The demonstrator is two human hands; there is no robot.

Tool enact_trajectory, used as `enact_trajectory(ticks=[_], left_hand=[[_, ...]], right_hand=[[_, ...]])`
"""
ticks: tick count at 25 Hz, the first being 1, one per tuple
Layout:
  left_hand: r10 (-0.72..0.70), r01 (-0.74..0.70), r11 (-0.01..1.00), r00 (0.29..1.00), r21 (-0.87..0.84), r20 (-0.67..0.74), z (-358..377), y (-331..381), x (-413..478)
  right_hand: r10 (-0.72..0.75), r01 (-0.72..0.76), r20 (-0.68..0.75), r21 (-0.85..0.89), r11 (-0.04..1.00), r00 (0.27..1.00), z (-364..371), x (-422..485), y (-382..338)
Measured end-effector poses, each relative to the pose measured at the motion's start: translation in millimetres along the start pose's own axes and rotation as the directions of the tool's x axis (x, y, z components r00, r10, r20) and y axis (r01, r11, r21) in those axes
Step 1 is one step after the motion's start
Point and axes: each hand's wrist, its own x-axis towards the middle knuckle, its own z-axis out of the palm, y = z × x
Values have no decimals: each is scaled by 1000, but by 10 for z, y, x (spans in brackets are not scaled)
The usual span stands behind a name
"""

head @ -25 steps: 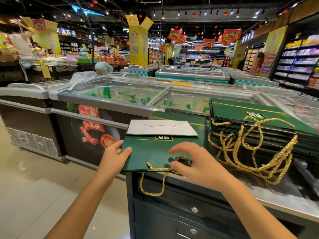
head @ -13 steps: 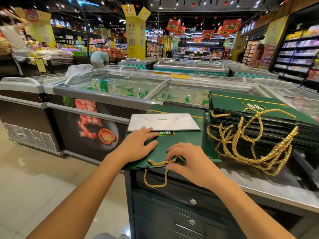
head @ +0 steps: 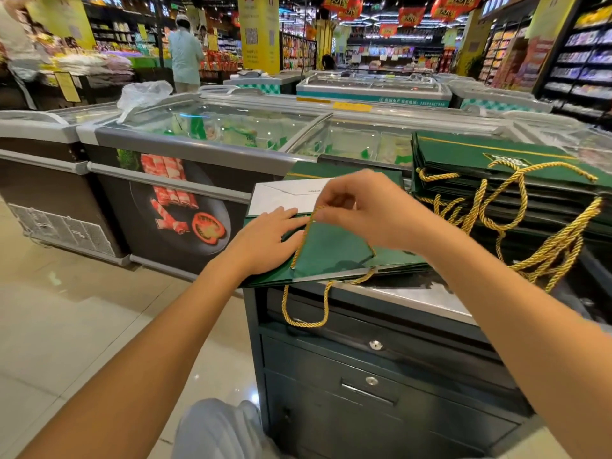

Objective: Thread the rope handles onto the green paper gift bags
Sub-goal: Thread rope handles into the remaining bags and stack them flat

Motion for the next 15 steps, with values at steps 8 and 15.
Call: enact_trajectory(ticks=[8,15], left_hand=[[42,-41,999,997,12,-61,-16,53,-25],[14,-12,999,999,35,-43,-42,105,-49]], right_hand=[[5,3,-135,60,998,991,-430,112,-160],[-78,77,-172,-12,997,982,-451,214,-243]])
